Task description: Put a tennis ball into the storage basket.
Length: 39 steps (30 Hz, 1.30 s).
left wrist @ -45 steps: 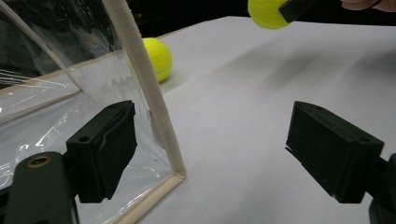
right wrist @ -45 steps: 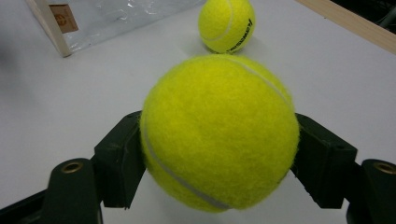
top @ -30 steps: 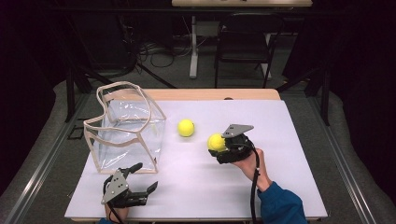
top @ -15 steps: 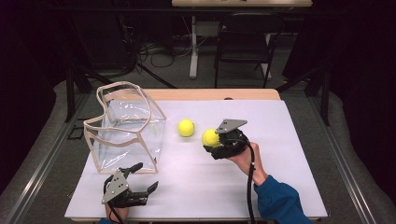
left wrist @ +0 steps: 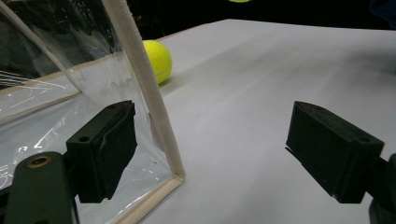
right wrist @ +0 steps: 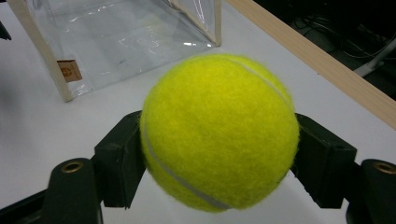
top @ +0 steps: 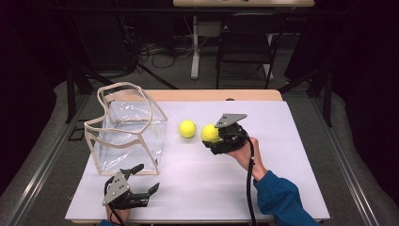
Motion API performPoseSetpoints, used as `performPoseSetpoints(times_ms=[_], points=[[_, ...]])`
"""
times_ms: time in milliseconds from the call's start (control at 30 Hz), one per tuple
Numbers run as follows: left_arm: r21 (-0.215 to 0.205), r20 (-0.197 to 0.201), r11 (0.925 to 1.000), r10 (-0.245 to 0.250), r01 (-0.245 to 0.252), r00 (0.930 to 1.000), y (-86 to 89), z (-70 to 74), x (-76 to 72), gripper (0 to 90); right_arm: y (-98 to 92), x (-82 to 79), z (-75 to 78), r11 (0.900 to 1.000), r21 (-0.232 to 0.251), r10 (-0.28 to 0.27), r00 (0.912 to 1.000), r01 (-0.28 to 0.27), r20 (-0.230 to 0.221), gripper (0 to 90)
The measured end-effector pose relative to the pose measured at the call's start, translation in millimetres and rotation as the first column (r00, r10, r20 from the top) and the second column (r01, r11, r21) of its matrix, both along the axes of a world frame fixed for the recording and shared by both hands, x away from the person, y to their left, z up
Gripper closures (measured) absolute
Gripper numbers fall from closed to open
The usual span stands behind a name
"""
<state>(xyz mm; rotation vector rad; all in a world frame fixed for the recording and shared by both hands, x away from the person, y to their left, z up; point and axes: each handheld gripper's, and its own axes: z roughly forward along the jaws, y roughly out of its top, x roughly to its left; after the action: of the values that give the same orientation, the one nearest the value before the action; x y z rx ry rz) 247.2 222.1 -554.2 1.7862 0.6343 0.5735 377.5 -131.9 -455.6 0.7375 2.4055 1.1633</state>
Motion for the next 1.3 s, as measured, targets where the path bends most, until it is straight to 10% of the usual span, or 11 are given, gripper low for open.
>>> performPoseSetpoints(times_ms=[1300], points=[[0.001, 0.007, 1.0000, -0.002, 0.002, 1.0000, -2.0, 0.3, -0.8, 15.9, 37.6, 6.9, 37.6, 0.999, -0.008, 0.052, 0.9959, -0.052, 0.074, 25.8]])
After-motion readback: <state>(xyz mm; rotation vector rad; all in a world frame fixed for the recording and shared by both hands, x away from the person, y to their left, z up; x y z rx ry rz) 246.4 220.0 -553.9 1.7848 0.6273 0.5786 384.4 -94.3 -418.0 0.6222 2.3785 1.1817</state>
